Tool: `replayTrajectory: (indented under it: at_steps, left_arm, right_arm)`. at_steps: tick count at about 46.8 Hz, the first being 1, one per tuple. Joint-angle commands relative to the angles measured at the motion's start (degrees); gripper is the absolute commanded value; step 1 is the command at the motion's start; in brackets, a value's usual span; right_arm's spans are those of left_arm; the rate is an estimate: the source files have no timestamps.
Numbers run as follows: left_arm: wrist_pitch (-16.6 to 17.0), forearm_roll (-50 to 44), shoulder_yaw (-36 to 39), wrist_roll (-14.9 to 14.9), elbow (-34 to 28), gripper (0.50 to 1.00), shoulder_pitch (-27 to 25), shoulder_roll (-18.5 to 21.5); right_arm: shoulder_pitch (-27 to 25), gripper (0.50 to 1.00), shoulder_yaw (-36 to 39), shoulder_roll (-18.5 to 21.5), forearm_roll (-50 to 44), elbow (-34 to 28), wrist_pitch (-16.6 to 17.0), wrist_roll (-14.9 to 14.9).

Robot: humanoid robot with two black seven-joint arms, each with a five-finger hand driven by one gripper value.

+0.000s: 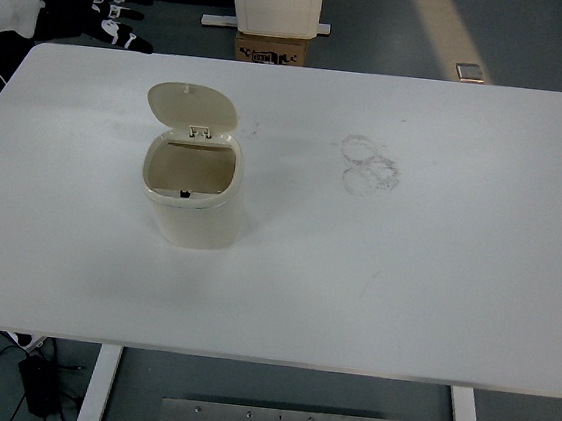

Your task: Close trash bin

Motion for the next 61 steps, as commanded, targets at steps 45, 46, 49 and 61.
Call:
replayTrajectory:
  at_steps: [45, 46, 49, 61]
  left_arm:
    - [-14.85, 4.63, 13.60, 6.67, 0.16, 1.000, -15.43, -8.62]
    - [-14.94, 4.63, 13.60, 6.75, 0.16, 1.000, -15.61, -8.71]
    - [-15.55, 4.63, 13.86, 6.75, 0.16, 1.000, -16.22, -8.97]
    - [-16.00, 4.63, 16.06, 7.54, 0.07, 1.000, -17.63, -9.41]
  right_arm:
    - [0.00, 0.991, 0.00, 0.00, 0.00, 0.00, 0.01, 0.02]
    - [0.00, 0.991, 0.00, 0.00, 0.00, 0.00, 0.01, -0.06]
    - [0.00, 0.991, -0.09, 0.00, 0.00, 0.00, 0.01, -0.07]
    - [0.00, 0.991, -0.09, 0.00, 0.00, 0.00, 0.01, -0.07]
